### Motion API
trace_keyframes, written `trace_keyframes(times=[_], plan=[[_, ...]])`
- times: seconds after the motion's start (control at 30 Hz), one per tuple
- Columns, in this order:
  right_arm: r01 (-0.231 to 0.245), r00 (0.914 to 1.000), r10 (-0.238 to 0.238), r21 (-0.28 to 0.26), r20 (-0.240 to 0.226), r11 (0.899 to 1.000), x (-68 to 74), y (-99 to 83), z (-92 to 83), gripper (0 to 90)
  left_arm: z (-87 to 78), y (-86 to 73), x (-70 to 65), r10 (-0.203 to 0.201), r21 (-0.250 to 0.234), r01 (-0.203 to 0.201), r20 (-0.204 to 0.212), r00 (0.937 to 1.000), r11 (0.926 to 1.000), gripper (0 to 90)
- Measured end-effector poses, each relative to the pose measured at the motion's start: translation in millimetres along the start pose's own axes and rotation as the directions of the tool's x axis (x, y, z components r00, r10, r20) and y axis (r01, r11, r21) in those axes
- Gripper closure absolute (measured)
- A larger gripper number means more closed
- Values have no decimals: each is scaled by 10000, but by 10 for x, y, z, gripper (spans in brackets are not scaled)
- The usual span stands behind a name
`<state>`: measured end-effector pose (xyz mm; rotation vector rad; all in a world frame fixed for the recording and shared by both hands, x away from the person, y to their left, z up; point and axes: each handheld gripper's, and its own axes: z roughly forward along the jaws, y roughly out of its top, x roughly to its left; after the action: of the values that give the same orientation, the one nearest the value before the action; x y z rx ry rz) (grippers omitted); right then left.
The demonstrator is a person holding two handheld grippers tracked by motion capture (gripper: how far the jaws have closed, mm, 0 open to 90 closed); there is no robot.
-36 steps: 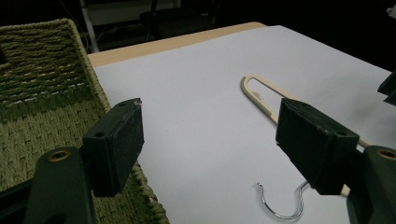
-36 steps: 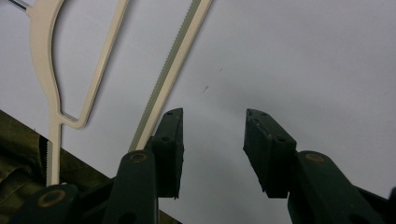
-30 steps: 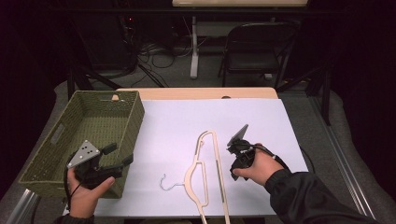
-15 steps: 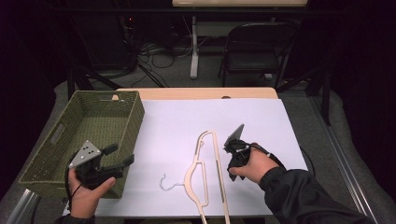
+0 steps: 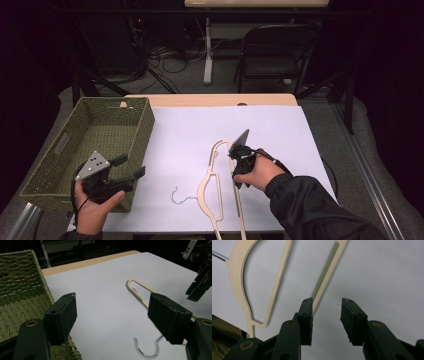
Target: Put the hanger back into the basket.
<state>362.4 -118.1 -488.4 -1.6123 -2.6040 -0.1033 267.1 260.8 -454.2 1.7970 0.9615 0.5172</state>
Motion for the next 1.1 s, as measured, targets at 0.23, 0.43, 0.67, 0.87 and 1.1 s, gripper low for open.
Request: trace_keyframes(times=[0.23, 0.43, 0.67, 0.87, 1.1], plan=[[5, 10000, -5, -166, -12, 9999, 45, 80, 126, 616, 13, 1, -28, 91, 54, -92, 82, 9999, 9999, 238], [166, 9996, -167, -78, -224, 9998, 110, 126, 163, 618, 30, -6, -44, 97, 91, -98, 134, 9999, 9999, 238], [220, 9991, -229, -269, -343, 9994, 215, 155, 205, 620, 31, -2, -57, 141, 102, -143, 219, 9997, 9998, 238], [655, 9966, -686, -652, -461, 9957, 346, 196, 276, 622, 37, -4, -62, 149, 108, -151, 237, 9996, 9998, 238], [691, 9953, -751, -969, -607, 9929, 442, 316, 310, 622, 47, -11, -64, 145, 144, -149, 255, 9996, 9998, 238]])
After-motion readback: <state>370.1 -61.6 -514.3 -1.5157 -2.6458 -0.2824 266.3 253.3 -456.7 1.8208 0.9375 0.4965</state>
